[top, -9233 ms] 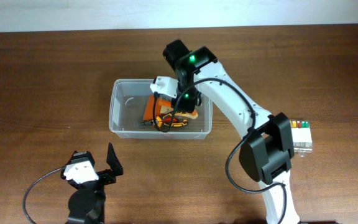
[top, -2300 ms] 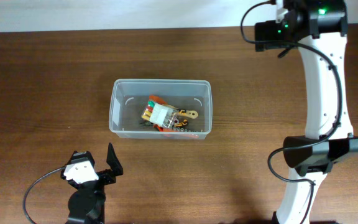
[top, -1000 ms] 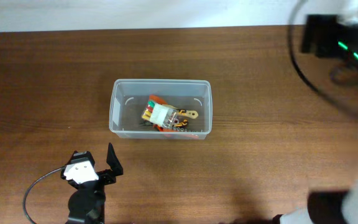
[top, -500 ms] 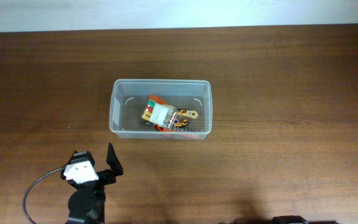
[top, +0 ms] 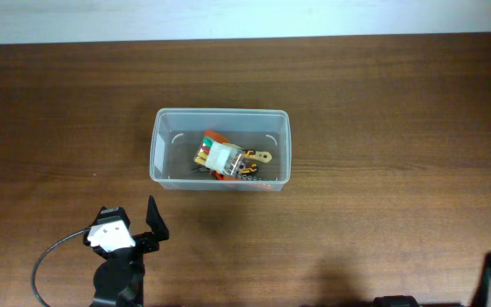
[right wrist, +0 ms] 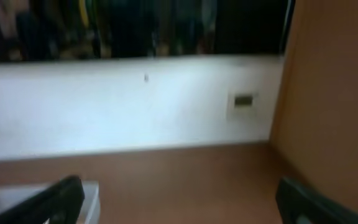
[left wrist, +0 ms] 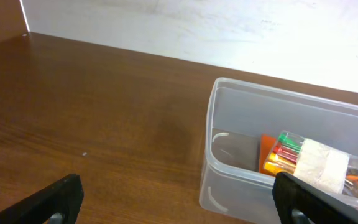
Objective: Pack container
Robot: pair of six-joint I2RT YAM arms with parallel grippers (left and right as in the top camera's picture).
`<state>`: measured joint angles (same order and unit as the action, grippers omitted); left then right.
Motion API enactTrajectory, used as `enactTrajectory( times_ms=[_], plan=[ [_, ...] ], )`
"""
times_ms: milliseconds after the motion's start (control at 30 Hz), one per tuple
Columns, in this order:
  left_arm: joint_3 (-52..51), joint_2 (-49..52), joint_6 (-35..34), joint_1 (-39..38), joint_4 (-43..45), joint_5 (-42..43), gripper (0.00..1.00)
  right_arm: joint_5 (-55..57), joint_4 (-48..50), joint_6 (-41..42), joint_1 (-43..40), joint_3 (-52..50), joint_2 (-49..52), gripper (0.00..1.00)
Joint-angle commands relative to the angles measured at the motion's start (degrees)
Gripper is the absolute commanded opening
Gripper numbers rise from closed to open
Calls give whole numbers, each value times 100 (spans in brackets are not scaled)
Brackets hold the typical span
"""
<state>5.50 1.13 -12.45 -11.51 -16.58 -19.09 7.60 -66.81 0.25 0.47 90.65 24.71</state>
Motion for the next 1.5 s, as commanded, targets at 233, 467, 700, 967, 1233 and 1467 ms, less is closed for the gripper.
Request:
enactTrajectory(
  times_ms=[233,467,700,967,1233,1467],
  plan=[
    [-15,-35,50,-24,-13,-22,99,-474,2559,72,-22,-4247,-1445,99],
    [-17,-35,50,-24,-13,-22,99,-835,4489,72,-22,-6175,-1449,99],
    [-17,-35,50,-24,-13,-22,99,-846,5781,72,-15,-7471,-1812,99],
    [-17,-35,50,-24,-13,-22,99,-846,5786,68,-17,-7978,-2450,99],
    [-15,-35,50,-24,-13,-22,99,-846,5770,70,-17,-8279,-2450,99],
    [-15,-35,50,-24,-13,-22,99,-859,5829,105,-15,-8574,-2450,99]
  ],
)
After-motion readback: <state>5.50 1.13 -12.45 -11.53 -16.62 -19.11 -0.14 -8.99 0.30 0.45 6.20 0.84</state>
